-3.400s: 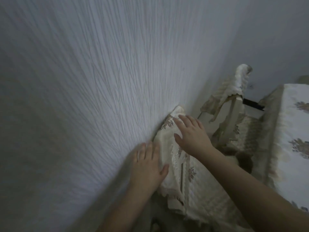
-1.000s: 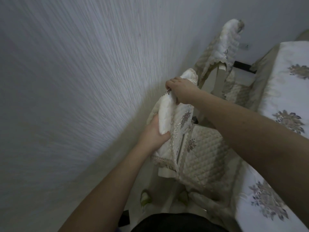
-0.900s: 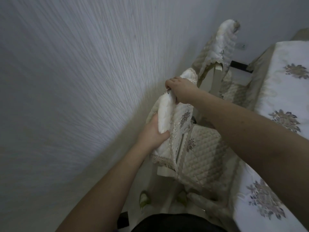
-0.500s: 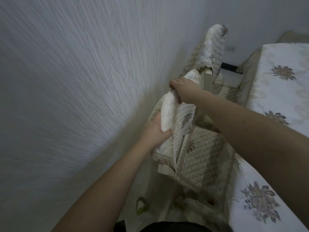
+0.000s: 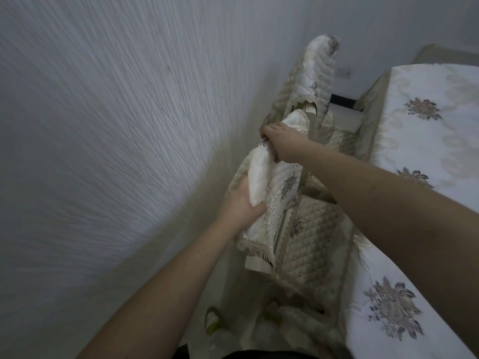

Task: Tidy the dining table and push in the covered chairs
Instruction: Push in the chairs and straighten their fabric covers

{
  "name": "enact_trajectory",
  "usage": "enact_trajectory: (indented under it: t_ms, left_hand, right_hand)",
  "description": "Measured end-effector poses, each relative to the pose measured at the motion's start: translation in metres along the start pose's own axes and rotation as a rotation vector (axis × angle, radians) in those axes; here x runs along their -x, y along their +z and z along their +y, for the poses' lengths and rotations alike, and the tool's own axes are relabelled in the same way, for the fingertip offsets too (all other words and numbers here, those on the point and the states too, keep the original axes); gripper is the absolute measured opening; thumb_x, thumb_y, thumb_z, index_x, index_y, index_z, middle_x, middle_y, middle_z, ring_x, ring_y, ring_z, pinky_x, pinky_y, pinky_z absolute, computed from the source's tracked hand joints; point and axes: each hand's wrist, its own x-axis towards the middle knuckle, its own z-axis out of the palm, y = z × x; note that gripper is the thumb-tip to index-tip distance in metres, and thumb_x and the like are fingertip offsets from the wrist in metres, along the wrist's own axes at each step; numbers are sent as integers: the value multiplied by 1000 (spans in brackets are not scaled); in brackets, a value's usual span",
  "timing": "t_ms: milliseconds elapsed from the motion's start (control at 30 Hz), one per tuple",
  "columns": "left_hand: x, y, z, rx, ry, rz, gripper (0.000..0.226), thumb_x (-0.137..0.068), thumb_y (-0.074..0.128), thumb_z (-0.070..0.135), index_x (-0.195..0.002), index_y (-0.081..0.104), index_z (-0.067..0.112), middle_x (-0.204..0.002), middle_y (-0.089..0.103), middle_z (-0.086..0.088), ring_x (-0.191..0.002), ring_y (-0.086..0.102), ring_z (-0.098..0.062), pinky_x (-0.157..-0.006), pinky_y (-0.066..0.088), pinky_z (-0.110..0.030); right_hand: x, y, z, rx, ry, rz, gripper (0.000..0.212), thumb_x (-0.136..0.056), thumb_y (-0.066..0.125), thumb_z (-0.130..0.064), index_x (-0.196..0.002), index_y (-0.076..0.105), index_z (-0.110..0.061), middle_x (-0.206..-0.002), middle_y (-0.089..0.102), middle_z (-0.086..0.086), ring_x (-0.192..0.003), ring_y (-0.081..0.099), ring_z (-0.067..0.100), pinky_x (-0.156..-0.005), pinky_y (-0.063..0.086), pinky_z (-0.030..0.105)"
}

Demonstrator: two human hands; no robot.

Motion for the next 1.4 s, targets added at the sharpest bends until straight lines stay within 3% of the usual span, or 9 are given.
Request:
enact_trajectory:
  t_ms: [267,467,533,667,900,1033,1133,1267,1400]
  left_hand:
    - [1,8,-3,-9,-30,1,77,-79,66,28,-144,26,17,-124,51,-6,-108,51,-25,-76,35,-29]
    - [2,13,-8,2,-34,-21,79,-78,67,31,-143,24,20,-121,51,-2,-108,51,-22,-77,37,-31]
    - [1,11,-6,-5,-24,-29,77,-79,67,28,-143,25,18,-120,50,-2,-105,50,-21,-76,35,-28]
    - [0,11,-9,-8,-57,-65,82,-75,66,36,-142,22,20,-128,51,-8,-110,53,-29,-80,42,-32]
    - [-4,9,-12,10,-71,-141,86,-77,70,39,-144,19,21,-131,50,-6,-115,53,-26,-93,46,-39]
    - [-5,6,-14,22,-76,-187,94,-74,67,55,-146,18,19,-142,43,-7,-124,48,-26,-101,42,-39]
    - [-5,5,-10,85,-135,-176,98,-74,62,59,-149,15,17,-147,39,-9,-127,45,-28,-104,38,-36]
    - [8,11,-21,6,-56,-202,93,-80,68,42,-149,12,11,-145,40,-9,-127,46,-26,-105,39,-33]
    - [12,13,-33,-52,-109,-274,80,-85,64,43,-142,23,5,-135,51,-16,-118,53,-31,-92,43,-30]
  right_hand:
    - [5,11,-2,31,-7,45,51,-72,61,-8,-120,44,-11,-123,52,7,-117,43,25,-86,38,34]
    - [10,19,-4,11,4,49,55,-72,58,-7,-125,43,-12,-131,48,8,-127,39,25,-101,33,37]
    - [15,22,-3,7,14,28,63,-75,59,-9,-135,38,-13,-142,40,8,-136,30,25,-108,26,38]
    - [50,24,-8,-70,77,12,85,-83,58,-15,-152,8,-16,-160,6,1,-147,3,18,-116,10,35]
    - [149,61,-40,-317,418,55,71,-91,47,-24,-151,11,-14,-158,17,6,-143,17,21,-114,19,37]
    - [184,88,-81,-550,520,-5,72,-91,49,-30,-151,13,-12,-155,25,9,-139,28,25,-112,27,37]
    - [192,96,-119,-741,478,-123,83,-88,55,-34,-152,6,-15,-157,20,7,-141,26,24,-114,25,35]
    - [186,106,-153,-806,426,-202,119,-66,66,-39,-149,-17,-23,-149,35,10,-126,46,23,-102,42,36]
    - [182,112,-170,-732,476,-161,135,-65,76,-43,-143,-31,-16,-155,19,14,-132,39,30,-105,39,40]
